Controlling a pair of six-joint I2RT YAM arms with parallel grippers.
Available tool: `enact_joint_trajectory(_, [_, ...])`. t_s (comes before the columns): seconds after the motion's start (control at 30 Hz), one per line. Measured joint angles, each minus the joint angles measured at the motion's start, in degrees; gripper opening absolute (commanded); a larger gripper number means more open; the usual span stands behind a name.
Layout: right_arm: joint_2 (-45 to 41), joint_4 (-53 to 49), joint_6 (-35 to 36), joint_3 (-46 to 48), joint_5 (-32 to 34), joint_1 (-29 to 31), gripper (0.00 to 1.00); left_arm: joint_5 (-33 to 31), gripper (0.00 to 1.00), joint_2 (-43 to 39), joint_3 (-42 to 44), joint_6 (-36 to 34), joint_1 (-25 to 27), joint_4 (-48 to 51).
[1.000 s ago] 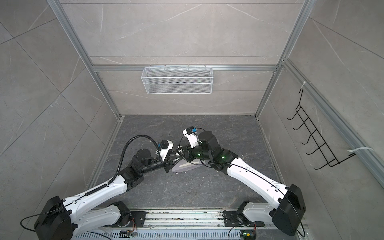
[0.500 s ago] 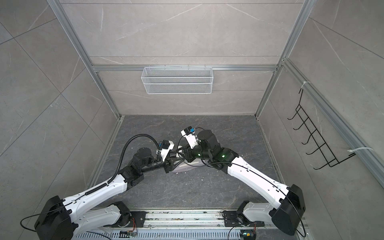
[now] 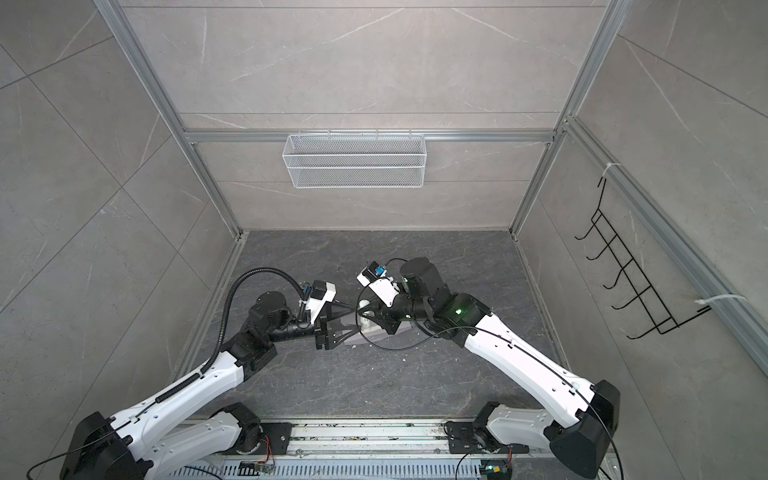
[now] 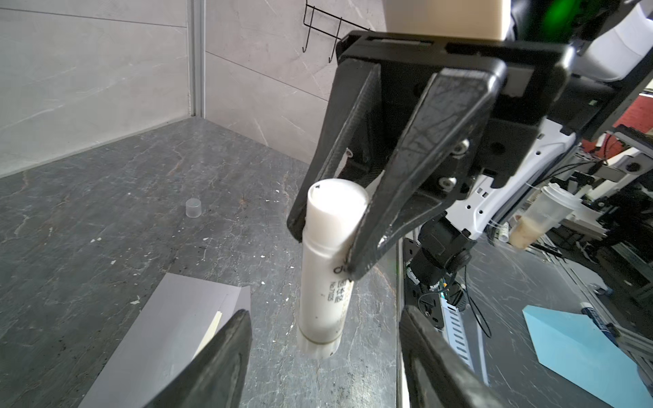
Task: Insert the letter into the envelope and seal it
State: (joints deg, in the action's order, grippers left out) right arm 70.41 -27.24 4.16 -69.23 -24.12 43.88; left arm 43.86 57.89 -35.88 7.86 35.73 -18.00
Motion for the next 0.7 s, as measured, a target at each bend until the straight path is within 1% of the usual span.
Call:
enact_joint_trajectory(0.27, [0.2, -0.2, 1.3, 0.0, -2.9, 0.0, 0.06, 4.8, 0.6, 2.3, 0.0, 0.2, 0.0, 0.0])
enact_joint_trajectory(0.53, [1.6, -0.2, 1.4, 0.0, -4.5, 0.0, 0.07, 6.0, 0.55, 3.5, 0.0, 0.6, 0.0, -0.9])
enact_joint_trajectory(0.7, [2.1, -0.1, 1.4, 0.0, -5.1, 0.0, 0.07, 6.3, 0.49, 3.7, 0.0, 0.9, 0.0, -1.8])
